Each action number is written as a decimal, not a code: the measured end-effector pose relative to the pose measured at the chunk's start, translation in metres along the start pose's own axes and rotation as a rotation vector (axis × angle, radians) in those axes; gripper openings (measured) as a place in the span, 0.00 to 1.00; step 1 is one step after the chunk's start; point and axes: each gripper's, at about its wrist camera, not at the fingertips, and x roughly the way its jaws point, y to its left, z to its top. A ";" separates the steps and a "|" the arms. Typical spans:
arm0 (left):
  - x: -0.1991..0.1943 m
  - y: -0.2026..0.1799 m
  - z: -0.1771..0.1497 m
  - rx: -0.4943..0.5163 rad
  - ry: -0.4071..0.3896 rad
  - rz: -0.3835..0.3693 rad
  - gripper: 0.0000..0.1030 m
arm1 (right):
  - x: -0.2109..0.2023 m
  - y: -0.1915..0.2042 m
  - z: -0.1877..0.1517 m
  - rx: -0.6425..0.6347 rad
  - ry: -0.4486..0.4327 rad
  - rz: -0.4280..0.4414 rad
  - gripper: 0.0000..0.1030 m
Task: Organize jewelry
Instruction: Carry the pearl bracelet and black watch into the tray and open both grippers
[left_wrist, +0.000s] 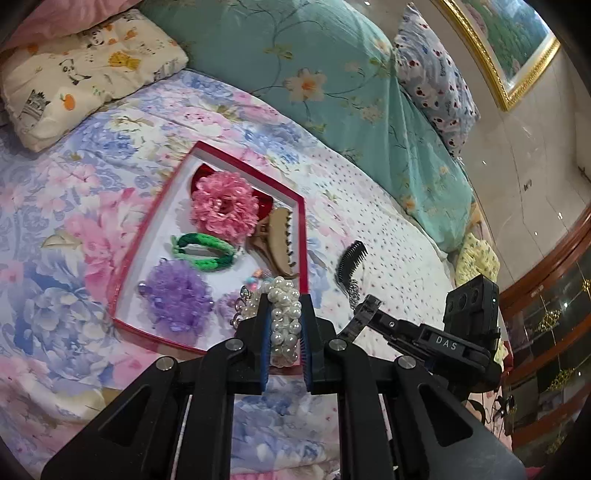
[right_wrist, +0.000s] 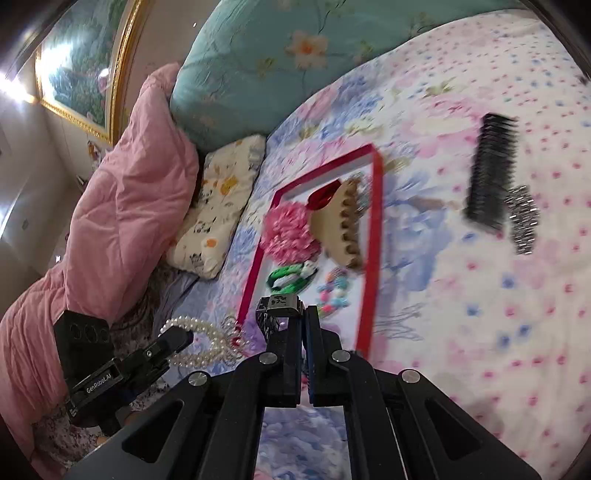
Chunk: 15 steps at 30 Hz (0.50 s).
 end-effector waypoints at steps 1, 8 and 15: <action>0.001 0.003 0.001 -0.005 0.000 0.002 0.11 | 0.005 0.002 -0.001 -0.004 0.009 0.003 0.01; 0.007 0.022 0.005 -0.031 0.012 -0.002 0.11 | 0.044 0.019 -0.006 -0.016 0.081 0.030 0.01; 0.031 0.036 0.016 -0.048 0.043 -0.035 0.11 | 0.076 0.023 -0.003 -0.012 0.125 0.051 0.01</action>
